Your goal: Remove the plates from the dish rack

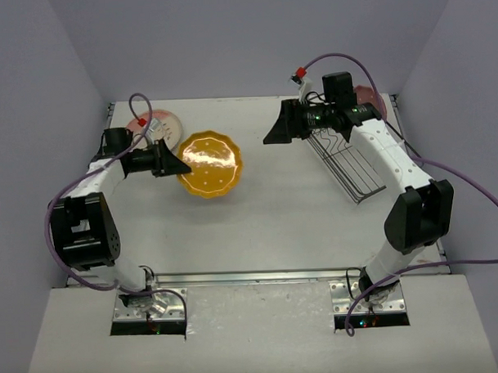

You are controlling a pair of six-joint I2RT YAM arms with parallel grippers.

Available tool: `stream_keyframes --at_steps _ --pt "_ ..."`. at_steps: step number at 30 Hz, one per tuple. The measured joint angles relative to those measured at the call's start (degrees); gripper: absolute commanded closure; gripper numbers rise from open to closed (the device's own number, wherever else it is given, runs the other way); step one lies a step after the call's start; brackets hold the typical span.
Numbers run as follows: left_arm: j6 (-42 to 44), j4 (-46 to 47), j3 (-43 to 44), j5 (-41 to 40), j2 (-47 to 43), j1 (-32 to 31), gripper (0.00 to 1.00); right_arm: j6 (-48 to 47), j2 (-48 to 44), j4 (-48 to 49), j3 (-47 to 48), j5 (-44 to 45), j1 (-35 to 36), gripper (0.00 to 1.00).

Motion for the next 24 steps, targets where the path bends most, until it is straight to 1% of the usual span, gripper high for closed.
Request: stream_keyframes --at_steps 2,4,6,8,11,14,17,22,24 --pt "7.8 -7.4 2.3 -1.5 1.3 5.4 1.00 0.5 0.0 0.1 -0.5 0.8 0.0 0.06" --pt "15.1 -13.9 5.3 -3.3 3.6 9.5 1.00 0.7 0.0 0.1 -1.0 1.4 0.0 0.05" --pt "21.8 -20.6 8.8 -5.7 7.5 13.9 1.00 0.7 0.0 -0.3 -1.4 2.1 0.0 0.05" --pt "26.7 -25.1 11.8 -8.1 12.1 17.4 1.00 0.6 0.0 -0.5 -1.4 2.5 0.0 0.04" --pt "31.8 -27.8 13.6 -13.2 17.5 21.8 1.00 0.3 -0.1 -0.9 -1.4 3.1 0.0 0.03" --pt "34.0 -30.9 14.9 -15.1 20.8 25.9 1.00 -0.2 -0.1 -1.5 -1.4 3.7 0.0 0.02" --pt "34.2 -32.4 15.5 -15.5 21.7 28.5 1.00 -0.9 -0.1 -2.1 -1.4 4.3 0.0 0.02" --pt "32.2 -31.3 15.6 -17.2 22.0 30.0 1.00 -1.2 -0.1 -3.2 -1.4 4.7 0.0 0.01" --pt "31.1 -30.5 15.7 -17.9 22.7 30.0 0.99 -1.3 -0.1 -3.7 -1.4 4.7 0.0 0.01"
